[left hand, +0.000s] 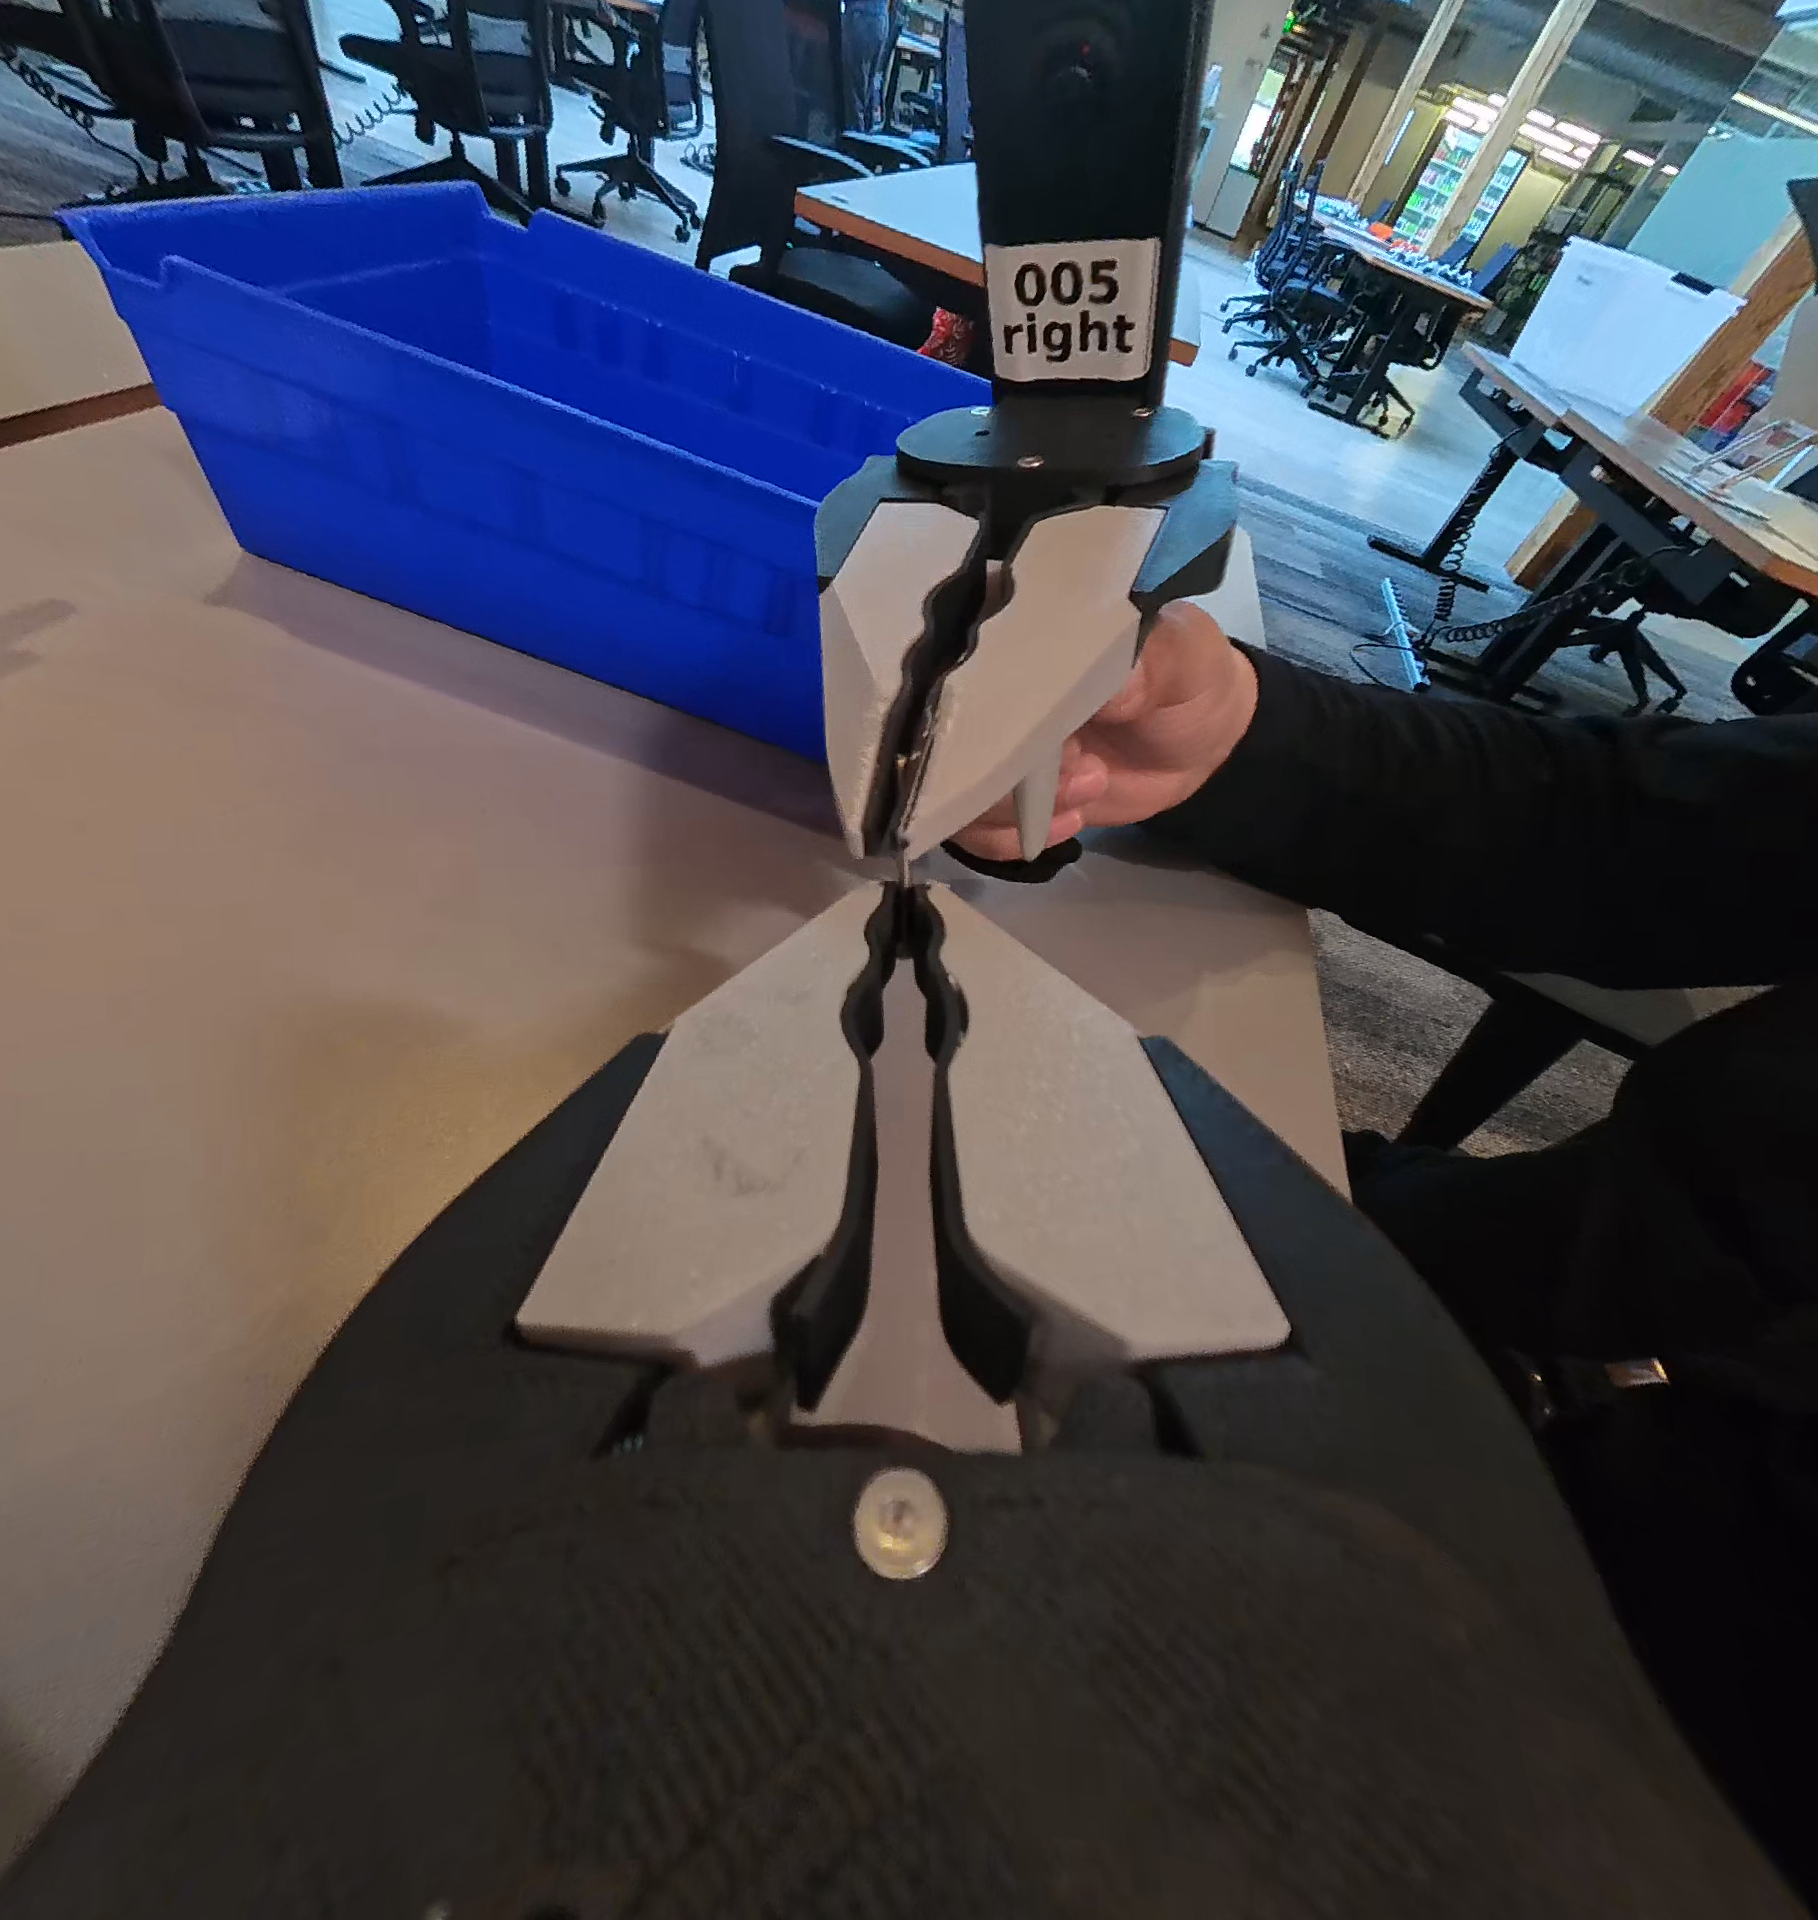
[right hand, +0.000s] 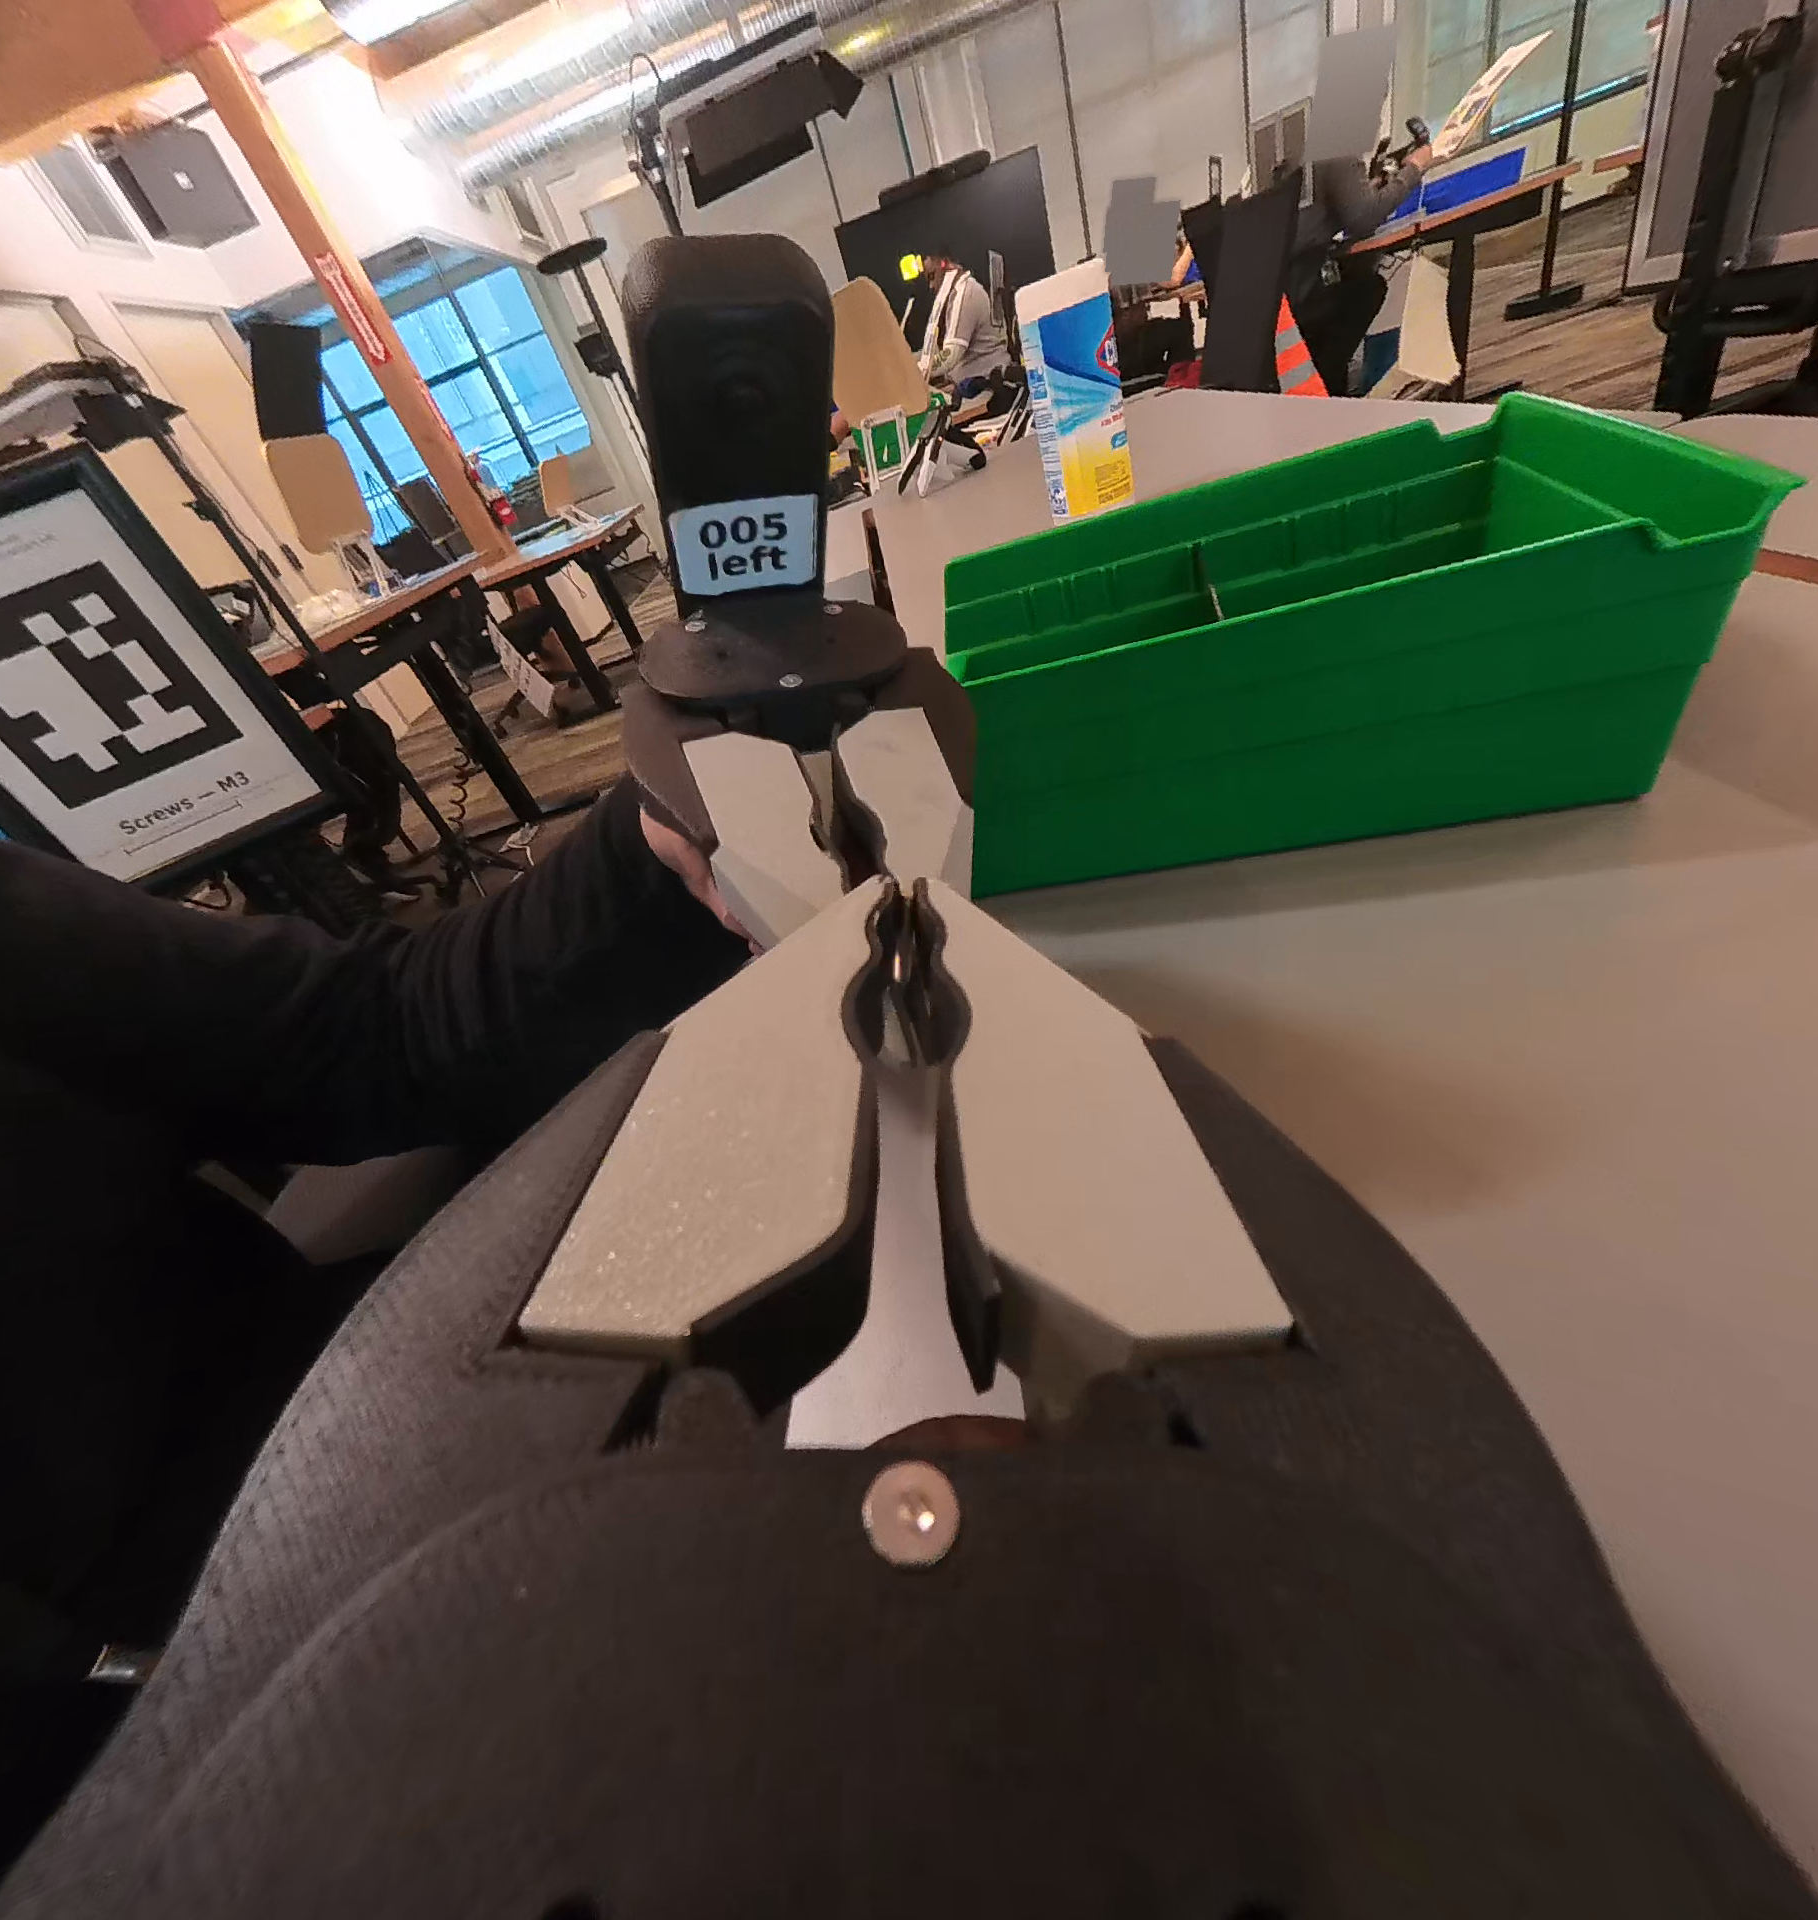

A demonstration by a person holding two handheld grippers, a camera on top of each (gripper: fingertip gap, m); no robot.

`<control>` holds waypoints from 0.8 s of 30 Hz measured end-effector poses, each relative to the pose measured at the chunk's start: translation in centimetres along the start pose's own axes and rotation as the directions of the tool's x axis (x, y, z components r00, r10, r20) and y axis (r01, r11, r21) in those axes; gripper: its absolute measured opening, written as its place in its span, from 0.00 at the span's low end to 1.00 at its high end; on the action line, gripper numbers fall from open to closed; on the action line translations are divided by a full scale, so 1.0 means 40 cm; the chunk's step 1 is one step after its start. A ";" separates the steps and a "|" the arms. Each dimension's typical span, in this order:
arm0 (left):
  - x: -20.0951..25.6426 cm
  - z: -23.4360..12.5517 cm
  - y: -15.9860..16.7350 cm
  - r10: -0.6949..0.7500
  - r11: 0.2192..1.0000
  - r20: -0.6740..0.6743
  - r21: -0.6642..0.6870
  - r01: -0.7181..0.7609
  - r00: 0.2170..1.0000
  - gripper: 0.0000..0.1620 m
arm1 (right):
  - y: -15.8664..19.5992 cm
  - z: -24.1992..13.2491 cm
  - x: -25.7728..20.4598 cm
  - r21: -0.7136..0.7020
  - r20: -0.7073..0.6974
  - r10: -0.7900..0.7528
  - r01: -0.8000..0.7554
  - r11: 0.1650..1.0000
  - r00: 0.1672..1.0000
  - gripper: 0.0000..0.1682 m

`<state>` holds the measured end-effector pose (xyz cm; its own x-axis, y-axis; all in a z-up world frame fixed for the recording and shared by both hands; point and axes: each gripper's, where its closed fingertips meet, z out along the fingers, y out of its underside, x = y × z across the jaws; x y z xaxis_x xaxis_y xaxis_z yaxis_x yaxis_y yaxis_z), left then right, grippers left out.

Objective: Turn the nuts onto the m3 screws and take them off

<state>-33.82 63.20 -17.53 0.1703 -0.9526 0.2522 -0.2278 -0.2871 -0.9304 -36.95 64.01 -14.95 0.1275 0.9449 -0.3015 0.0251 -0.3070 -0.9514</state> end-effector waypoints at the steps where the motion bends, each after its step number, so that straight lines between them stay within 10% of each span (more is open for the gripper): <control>1: 0.000 0.002 0.002 -0.001 1.000 0.000 -0.001 0.001 1.000 0.00 | 0.001 0.003 -0.001 -0.001 0.000 0.002 -0.002 1.000 1.000 0.00; 24: -0.013 0.000 -0.009 -0.201 0.978 -0.057 0.048 0.203 0.978 0.00 | -0.003 0.001 0.027 0.012 -0.005 0.137 -0.137 0.990 0.991 0.00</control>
<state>-33.84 63.79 -17.32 0.1578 -0.8798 0.4484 -0.1425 -0.4697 -0.8713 -36.87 65.06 -15.16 0.1349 0.8932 -0.4290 -0.0042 -0.4325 -0.9016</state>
